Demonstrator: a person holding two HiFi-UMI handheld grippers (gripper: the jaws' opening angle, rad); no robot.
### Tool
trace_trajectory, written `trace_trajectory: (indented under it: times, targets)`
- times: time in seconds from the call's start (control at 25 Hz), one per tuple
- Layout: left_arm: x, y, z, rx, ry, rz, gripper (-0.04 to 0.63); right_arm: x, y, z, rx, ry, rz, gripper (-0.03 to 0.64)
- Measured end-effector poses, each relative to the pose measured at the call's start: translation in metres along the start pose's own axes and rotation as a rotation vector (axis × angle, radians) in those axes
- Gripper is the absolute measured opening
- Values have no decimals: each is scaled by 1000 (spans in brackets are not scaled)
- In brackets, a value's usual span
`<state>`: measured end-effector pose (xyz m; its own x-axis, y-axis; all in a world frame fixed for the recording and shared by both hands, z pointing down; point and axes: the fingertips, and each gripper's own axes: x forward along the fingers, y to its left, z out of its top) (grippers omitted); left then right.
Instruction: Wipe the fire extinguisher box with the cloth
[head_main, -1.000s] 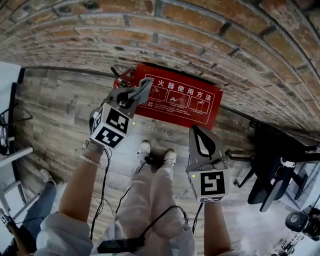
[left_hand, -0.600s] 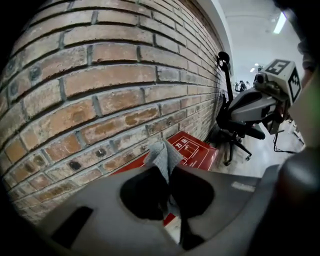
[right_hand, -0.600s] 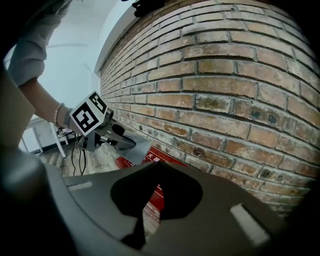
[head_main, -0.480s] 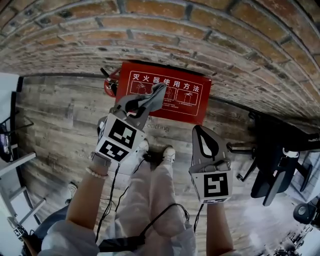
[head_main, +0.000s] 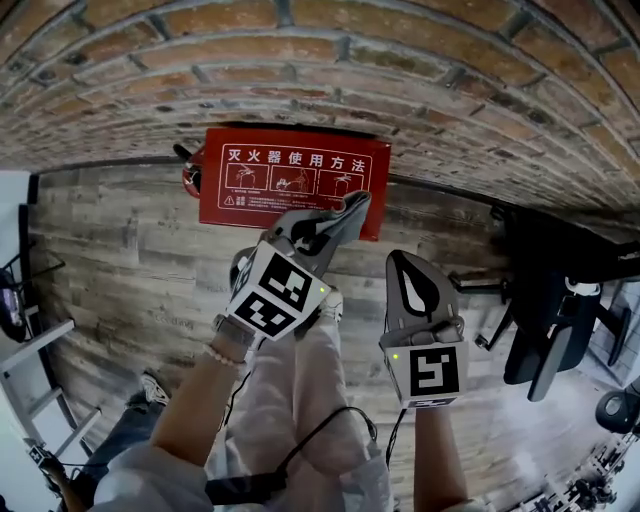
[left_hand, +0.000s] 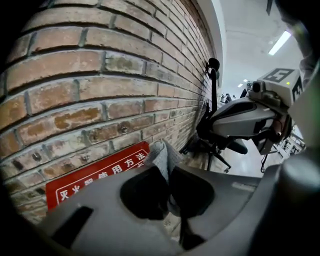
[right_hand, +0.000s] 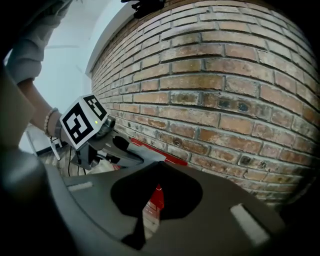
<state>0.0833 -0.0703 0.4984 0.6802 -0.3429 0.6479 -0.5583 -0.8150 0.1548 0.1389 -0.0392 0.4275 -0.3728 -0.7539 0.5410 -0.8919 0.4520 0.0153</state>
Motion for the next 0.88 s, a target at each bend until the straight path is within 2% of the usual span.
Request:
trace_trajectory:
  times: [0.28, 0.44, 0.64, 0.88]
  targets:
    - [49, -24, -8, -35, 56, -51, 14, -8, -20, -19, 12, 12, -10, 9]
    - [73, -24, -20, -30, 121, -40, 14, -9, -26, -26, 32, 27, -13, 9]
    - [92, -19, -33, 17, 191, -9, 14, -7, -29, -31, 42, 26, -10, 9]
    - [100, -14, -38, 25, 225, 15, 14, -3, -33, -36, 53, 27, -8, 9]
